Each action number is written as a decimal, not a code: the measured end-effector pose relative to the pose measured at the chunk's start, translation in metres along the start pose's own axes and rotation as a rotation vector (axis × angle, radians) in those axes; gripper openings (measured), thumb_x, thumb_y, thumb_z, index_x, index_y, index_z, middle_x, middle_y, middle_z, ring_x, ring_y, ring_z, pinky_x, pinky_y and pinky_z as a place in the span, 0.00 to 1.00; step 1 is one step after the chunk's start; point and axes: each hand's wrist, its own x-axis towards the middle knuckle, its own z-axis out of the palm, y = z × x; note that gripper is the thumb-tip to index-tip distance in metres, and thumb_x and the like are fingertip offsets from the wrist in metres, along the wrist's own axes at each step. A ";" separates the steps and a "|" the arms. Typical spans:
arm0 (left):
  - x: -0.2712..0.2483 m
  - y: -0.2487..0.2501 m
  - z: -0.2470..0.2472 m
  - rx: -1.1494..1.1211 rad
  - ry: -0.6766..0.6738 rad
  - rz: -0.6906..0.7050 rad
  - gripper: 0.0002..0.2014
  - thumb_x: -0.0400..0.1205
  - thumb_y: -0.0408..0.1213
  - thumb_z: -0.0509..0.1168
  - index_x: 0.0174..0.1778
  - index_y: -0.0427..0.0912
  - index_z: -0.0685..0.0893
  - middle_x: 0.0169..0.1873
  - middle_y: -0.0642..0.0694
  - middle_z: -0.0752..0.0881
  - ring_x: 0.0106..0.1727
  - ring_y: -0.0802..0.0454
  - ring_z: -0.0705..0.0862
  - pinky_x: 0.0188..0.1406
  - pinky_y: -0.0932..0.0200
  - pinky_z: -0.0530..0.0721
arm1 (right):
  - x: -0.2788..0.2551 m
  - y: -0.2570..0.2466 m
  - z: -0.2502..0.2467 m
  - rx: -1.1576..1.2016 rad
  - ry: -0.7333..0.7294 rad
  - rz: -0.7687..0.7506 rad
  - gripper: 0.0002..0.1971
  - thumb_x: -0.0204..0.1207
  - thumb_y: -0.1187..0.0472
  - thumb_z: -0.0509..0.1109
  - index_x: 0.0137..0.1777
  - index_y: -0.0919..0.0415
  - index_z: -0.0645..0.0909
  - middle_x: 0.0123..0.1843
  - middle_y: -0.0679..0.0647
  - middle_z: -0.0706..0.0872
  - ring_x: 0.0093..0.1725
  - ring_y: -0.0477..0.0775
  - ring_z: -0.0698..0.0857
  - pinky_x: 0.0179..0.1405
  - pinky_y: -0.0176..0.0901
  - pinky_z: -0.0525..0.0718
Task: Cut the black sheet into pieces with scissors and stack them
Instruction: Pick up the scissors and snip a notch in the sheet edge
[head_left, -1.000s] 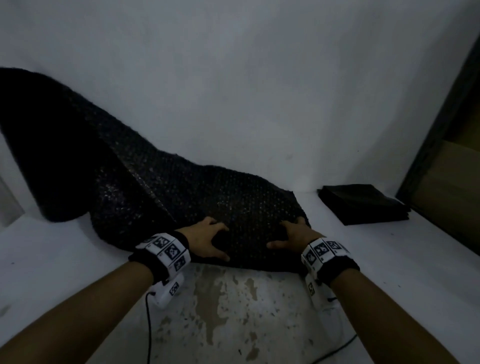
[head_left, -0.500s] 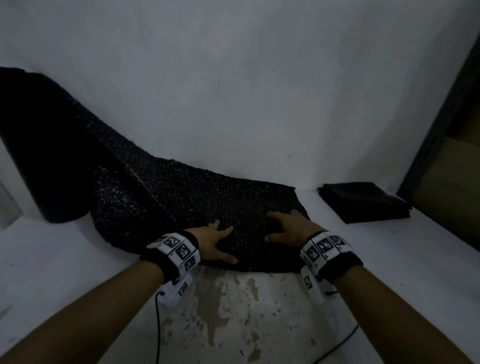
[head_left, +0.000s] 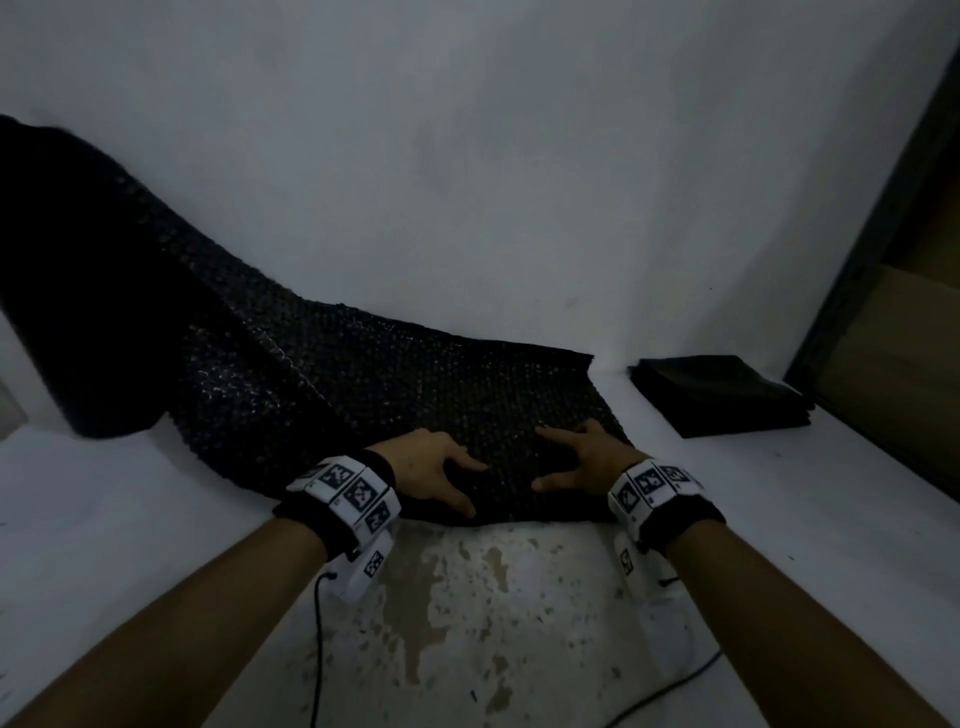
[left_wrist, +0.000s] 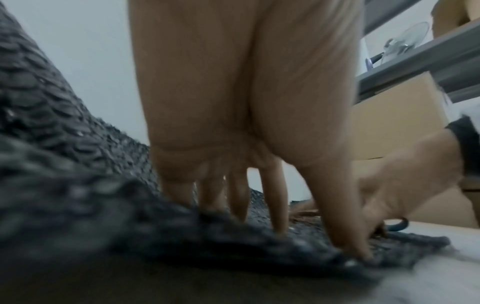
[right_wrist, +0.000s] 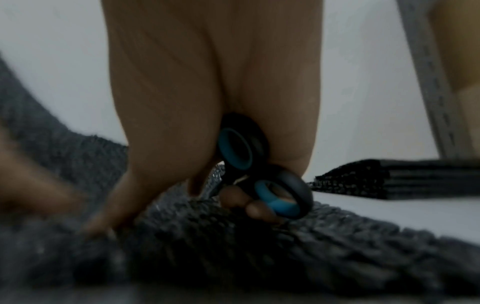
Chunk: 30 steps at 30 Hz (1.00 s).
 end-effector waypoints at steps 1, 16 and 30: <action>0.000 0.002 0.002 0.003 -0.019 -0.006 0.39 0.73 0.63 0.74 0.81 0.63 0.71 0.85 0.52 0.63 0.83 0.50 0.64 0.81 0.57 0.63 | -0.002 -0.001 -0.001 0.036 0.034 -0.002 0.50 0.70 0.37 0.79 0.85 0.30 0.51 0.85 0.61 0.52 0.84 0.68 0.61 0.83 0.57 0.66; -0.007 0.011 0.005 -0.012 0.036 -0.032 0.36 0.72 0.58 0.78 0.77 0.57 0.75 0.78 0.51 0.72 0.76 0.46 0.73 0.73 0.51 0.76 | -0.044 -0.019 -0.002 0.449 0.343 -0.020 0.10 0.85 0.50 0.66 0.49 0.56 0.83 0.45 0.56 0.86 0.45 0.55 0.83 0.33 0.39 0.75; -0.019 0.033 0.022 -0.030 0.155 0.056 0.14 0.75 0.54 0.76 0.48 0.50 0.87 0.45 0.52 0.86 0.45 0.53 0.84 0.43 0.55 0.86 | -0.104 -0.026 0.020 1.020 -0.093 0.139 0.15 0.89 0.53 0.59 0.60 0.62 0.82 0.47 0.60 0.87 0.40 0.57 0.84 0.39 0.47 0.81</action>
